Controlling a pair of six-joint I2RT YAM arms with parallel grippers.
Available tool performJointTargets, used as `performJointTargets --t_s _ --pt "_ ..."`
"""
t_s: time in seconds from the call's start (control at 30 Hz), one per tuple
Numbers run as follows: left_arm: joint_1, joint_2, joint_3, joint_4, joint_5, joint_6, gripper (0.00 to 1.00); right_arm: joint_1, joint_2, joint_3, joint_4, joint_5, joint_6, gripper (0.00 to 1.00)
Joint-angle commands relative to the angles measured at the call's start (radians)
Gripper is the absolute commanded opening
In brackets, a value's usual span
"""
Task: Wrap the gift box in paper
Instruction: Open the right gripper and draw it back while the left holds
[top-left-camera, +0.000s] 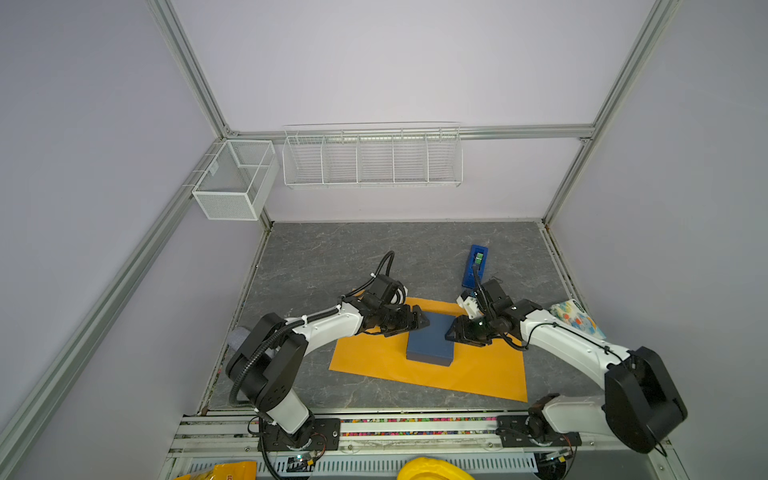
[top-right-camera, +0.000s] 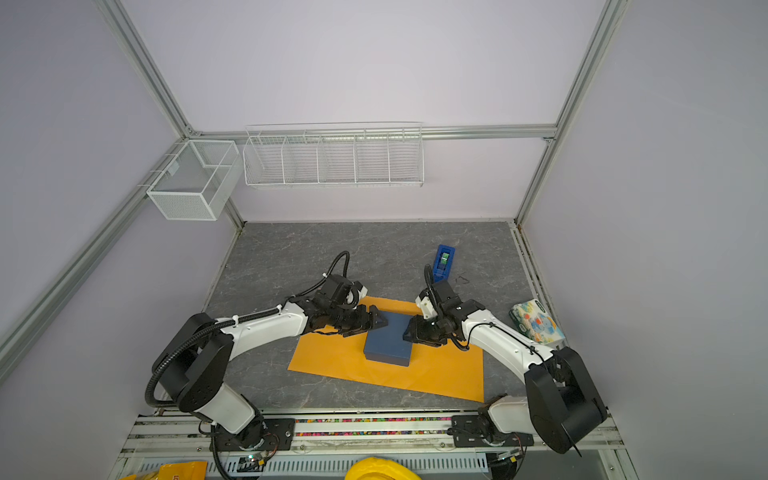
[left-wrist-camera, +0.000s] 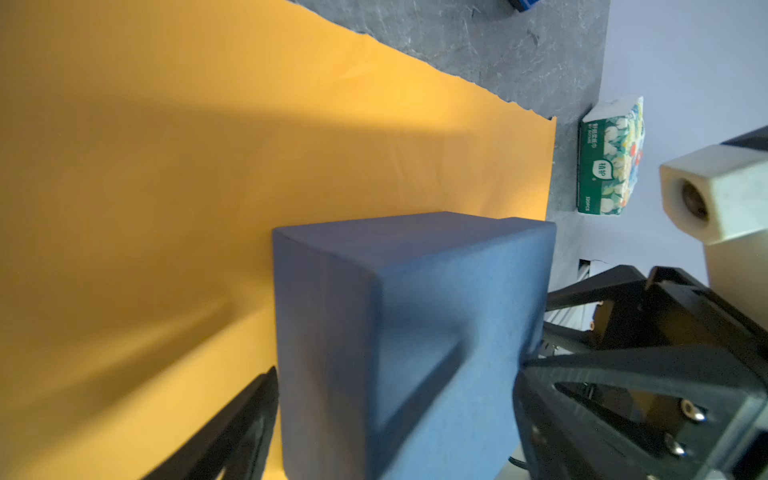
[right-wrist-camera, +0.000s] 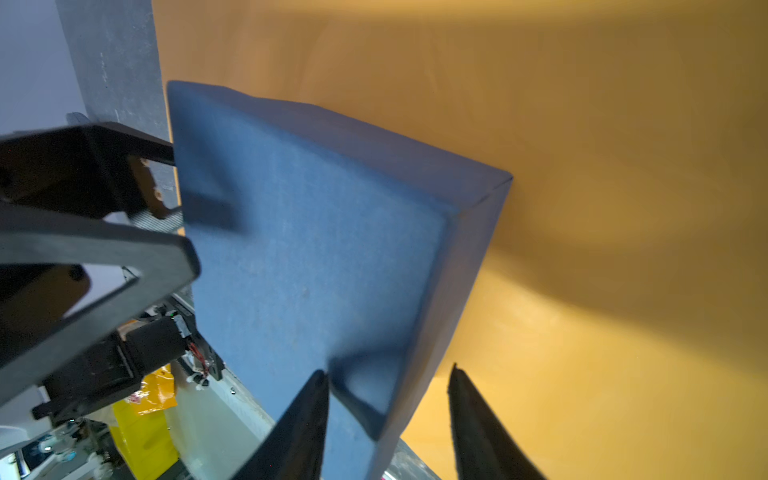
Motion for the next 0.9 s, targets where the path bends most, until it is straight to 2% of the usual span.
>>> performJointTargets --t_s 0.0,0.1,0.23,0.27,0.43,0.6,0.87 --pt "0.039 -0.075 0.04 -0.119 -0.097 0.072 0.88 -0.017 -0.08 0.012 -0.062 0.07 -0.014 0.57" --pt "0.097 -0.118 0.018 -0.155 -0.115 0.094 0.88 -0.09 -0.131 0.014 -0.106 0.087 -0.04 0.69" --pt "0.171 -0.16 -0.023 -0.169 -0.109 0.112 0.89 -0.257 -0.165 -0.017 -0.141 0.096 -0.062 0.87" --pt "0.183 -0.164 -0.028 -0.177 -0.109 0.118 0.89 -0.294 -0.173 -0.026 -0.149 0.12 -0.064 0.98" --pt "0.212 -0.171 -0.054 -0.181 -0.113 0.121 0.89 -0.465 -0.167 -0.073 -0.171 0.215 -0.046 0.93" --pt "0.212 -0.156 -0.079 -0.147 -0.101 0.109 0.89 -0.598 -0.125 -0.137 -0.154 0.225 -0.027 0.93" --pt "0.229 -0.136 -0.095 -0.132 -0.101 0.105 0.89 -0.613 -0.055 -0.2 -0.062 0.128 -0.037 0.96"
